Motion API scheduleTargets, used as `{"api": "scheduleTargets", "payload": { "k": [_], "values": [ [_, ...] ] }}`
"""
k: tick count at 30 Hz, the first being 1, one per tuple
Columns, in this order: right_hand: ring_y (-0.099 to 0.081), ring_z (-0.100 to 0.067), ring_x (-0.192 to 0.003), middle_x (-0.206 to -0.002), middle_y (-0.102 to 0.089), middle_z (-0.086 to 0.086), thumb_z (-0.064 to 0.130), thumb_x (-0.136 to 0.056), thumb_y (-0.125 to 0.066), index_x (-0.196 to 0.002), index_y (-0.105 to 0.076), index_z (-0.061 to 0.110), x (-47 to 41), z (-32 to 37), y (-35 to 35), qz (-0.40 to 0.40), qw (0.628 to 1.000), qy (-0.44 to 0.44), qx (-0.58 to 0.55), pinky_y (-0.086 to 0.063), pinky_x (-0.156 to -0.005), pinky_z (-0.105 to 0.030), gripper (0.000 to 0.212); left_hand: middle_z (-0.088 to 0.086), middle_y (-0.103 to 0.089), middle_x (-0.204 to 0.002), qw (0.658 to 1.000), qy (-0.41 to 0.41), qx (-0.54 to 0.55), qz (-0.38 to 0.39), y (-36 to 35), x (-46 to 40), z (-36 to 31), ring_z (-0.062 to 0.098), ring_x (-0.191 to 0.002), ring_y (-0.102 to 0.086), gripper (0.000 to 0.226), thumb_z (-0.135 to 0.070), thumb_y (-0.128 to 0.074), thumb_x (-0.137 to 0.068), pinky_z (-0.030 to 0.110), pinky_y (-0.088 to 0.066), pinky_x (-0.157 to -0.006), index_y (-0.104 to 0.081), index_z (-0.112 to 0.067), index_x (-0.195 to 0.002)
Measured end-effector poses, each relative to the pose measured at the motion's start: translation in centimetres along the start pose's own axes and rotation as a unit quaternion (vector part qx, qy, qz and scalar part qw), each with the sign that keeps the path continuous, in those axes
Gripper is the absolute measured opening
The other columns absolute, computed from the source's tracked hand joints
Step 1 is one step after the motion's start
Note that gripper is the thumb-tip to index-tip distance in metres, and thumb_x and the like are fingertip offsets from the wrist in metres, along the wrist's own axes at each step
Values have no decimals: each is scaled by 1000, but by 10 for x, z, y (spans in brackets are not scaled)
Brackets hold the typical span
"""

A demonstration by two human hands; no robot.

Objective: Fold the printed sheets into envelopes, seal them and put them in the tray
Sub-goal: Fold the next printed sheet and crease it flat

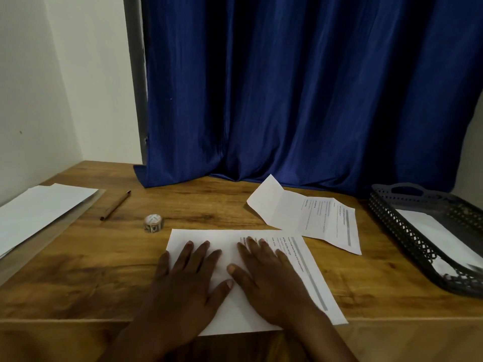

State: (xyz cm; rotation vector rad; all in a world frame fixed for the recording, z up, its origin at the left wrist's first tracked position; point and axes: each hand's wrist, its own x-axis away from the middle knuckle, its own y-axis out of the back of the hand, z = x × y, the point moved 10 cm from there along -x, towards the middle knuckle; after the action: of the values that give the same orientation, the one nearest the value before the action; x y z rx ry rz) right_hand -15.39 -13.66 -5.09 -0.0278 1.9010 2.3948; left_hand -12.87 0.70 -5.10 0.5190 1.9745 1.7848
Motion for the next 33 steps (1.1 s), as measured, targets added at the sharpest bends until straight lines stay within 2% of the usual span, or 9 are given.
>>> {"api": "scheduleTargets", "payload": {
  "k": [3, 9, 11, 13, 16, 18, 24, 28, 33],
  "values": [
    [8, -15, -155, -168, 6, 12, 72, -95, -9, -158, 3, 39, 4, -37, 7, 2, 998, -44, 46, 8, -120, -40, 72, -13, 12, -168, 1000, 3, 11, 2, 0, 1, 1, 14, -153, 17, 92, -81, 15, -75, 54, 8, -123, 5, -42, -158],
    [8, -17, -155, -168, 7, 10, 70, -96, -5, -159, 2, 38, 10, -62, 12, -4, 995, -77, 58, 4, -123, -44, 71, -13, 10, -168, 999, 18, 17, 43, 1, -3, 2, 17, -154, 16, 72, -73, -15, -94, 59, 6, -122, 0, -42, -158],
    [8, -18, -155, -168, 7, 9, 70, -96, -4, -159, 2, 38, 9, -62, 11, -9, 995, -77, 59, 4, -123, -44, 71, -8, 6, -169, 999, 28, 5, 31, 8, -9, -5, 23, -155, 13, 68, -67, -22, -99, 61, 6, -120, -7, -37, -158],
    [8, -17, -155, -168, 7, 9, 70, -96, -3, -159, 2, 38, 9, -62, 10, -14, 995, -76, 61, 5, -122, -43, 71, -6, 7, -169, 1000, -2, -3, -1, 16, -18, -26, 24, -154, 14, 65, -60, -24, -102, 59, 8, -120, -7, -34, -158],
    [9, -17, -155, -168, 7, 8, 69, -95, -1, -159, 2, 38, 8, -64, 10, -17, 995, -78, 62, 4, -122, -42, 71, -8, 12, -168, 996, -88, 14, 7, 13, -29, -65, 20, -153, 18, 63, -56, -21, -104, 56, 9, -123, -1, -35, -160],
    [9, -17, -155, -168, 7, 8, 69, -95, 0, -159, 1, 38, 8, -64, 9, -17, 995, -79, 64, 3, -123, -43, 71, -8, 11, -168, 994, -105, 20, 34, 3, -33, -75, 19, -154, 18, 63, -57, -19, -104, 55, 8, -123, -2, -34, -160],
    [9, -17, -155, -168, 8, 8, 68, -97, -4, -159, 3, 37, 9, -62, 11, -8, 995, -78, 60, 3, -124, -44, 70, -13, 14, -167, 995, -90, -2, 36, -5, -28, -41, 14, -152, 20, 72, -71, -6, -96, 50, 11, -123, 9, -39, -158],
    [8, -18, -155, -168, 7, 9, 70, -94, -3, -159, 2, 37, 11, -61, 14, -7, 995, -79, 57, 2, -125, -46, 73, -14, 16, -166, 998, -53, -9, 22, 0, -16, 5, 10, -151, 20, 86, -78, 11, -80, 42, 10, -124, 12, -40, -157],
    [3, -16, -156, -169, 2, 10, 70, -96, -7, -159, -3, 38, 14, -59, 16, -8, 995, -85, 43, 0, -124, -44, 71, -15, 15, -166, 1000, -31, -1, 2, 4, -6, 34, 7, -151, 18, 88, -80, 12, -80, 34, 10, -122, 11, -40, -158]
  ]
}}
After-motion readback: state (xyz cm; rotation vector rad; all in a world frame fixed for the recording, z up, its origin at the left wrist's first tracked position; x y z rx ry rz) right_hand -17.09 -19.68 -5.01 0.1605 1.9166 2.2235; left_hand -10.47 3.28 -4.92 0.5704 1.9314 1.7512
